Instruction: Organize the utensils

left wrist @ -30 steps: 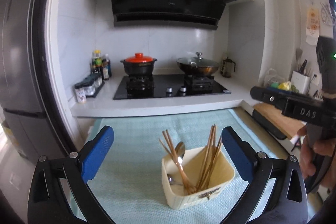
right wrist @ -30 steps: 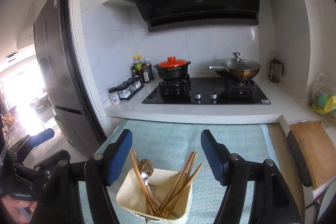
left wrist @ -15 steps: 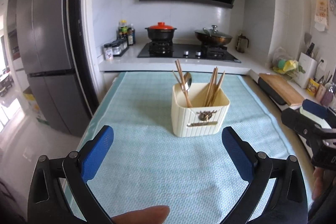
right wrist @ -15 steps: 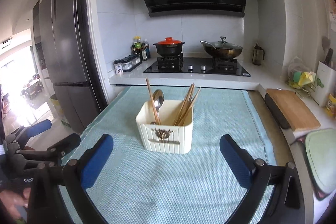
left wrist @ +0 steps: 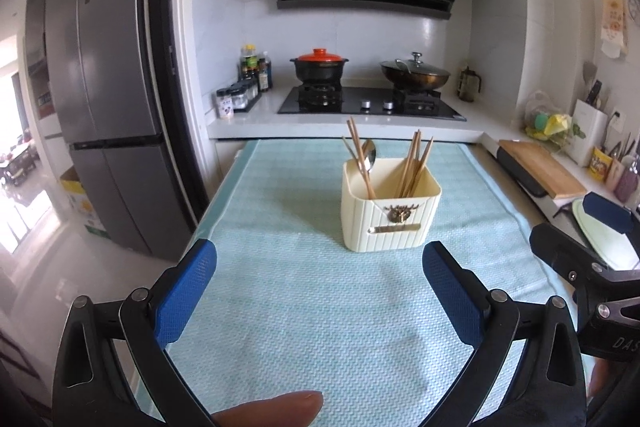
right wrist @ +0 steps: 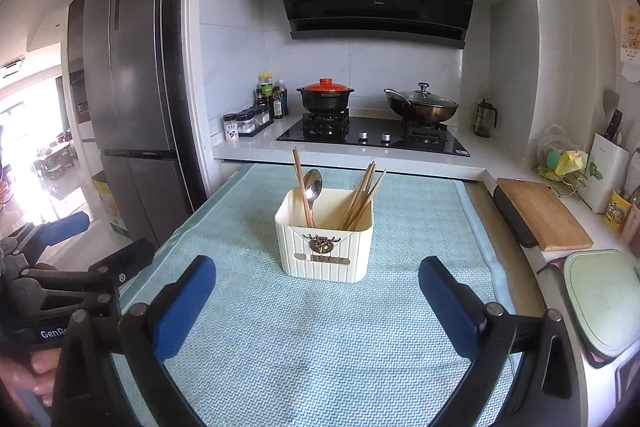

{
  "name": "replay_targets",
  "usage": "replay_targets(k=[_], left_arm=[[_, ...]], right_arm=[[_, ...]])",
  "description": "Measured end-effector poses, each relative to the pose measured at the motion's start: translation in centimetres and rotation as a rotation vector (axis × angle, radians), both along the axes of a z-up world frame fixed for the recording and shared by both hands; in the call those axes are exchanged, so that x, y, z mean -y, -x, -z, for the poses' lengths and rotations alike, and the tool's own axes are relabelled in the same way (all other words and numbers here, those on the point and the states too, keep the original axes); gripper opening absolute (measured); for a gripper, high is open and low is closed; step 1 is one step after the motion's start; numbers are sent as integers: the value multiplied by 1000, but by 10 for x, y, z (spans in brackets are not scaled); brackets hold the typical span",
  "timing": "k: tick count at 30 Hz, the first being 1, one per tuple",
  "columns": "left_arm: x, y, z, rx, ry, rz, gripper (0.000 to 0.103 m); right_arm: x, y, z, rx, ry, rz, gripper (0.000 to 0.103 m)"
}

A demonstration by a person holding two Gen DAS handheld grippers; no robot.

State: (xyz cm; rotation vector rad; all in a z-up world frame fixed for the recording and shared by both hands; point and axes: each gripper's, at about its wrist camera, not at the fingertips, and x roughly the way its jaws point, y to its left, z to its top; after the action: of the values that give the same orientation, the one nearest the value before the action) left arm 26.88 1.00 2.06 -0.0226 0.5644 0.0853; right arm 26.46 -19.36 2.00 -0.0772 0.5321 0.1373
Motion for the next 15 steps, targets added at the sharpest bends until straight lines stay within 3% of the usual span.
replay_targets(k=[15], left_arm=[[1, -1, 1, -10, 7, -1, 102]], right_arm=[[-1, 4, 1, -8, 17, 17, 103]])
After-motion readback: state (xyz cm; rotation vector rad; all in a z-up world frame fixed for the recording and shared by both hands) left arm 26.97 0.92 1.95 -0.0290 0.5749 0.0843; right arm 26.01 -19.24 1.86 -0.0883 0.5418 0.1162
